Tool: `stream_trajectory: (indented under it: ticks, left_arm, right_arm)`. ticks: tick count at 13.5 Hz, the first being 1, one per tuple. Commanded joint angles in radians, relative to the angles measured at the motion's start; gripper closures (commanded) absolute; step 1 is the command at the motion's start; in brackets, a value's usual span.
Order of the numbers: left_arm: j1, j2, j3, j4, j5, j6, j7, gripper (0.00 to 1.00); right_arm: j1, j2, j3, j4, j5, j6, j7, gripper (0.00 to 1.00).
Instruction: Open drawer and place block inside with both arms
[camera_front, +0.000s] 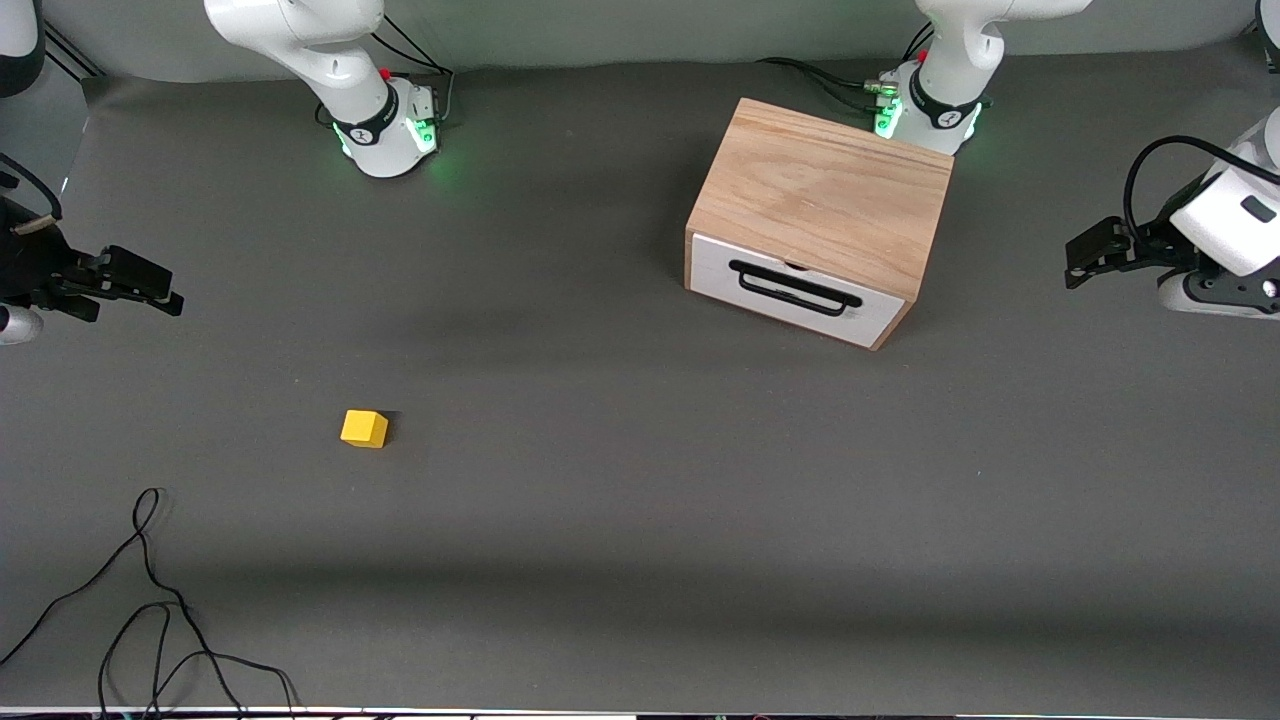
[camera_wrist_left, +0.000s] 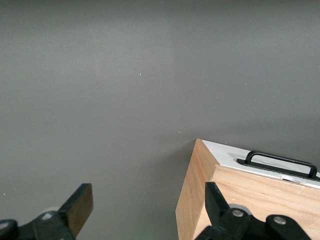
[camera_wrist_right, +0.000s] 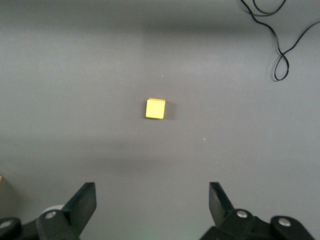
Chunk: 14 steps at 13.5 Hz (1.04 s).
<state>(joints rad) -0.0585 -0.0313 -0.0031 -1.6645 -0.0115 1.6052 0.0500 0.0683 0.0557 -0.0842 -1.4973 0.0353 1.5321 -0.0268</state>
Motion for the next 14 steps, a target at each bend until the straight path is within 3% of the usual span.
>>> stream_trajectory:
  ticks: [1,7,14]
  left_arm:
    - [-0.001,0.004,0.000,0.026,0.004,-0.019,0.014,0.00]
    - [-0.001,0.018,0.000,0.045,0.010,-0.019,0.014,0.00]
    - [-0.021,0.013,-0.014,0.042,0.004,-0.034,-0.054,0.00]
  right_arm:
    - [-0.005,0.013,0.009,0.032,-0.014,-0.018,-0.021,0.00]
    - [-0.005,0.041,0.011,0.025,-0.011,-0.018,-0.025,0.00]
    - [0.011,0.041,0.009,-0.095,-0.002,-0.027,-0.030,0.00]
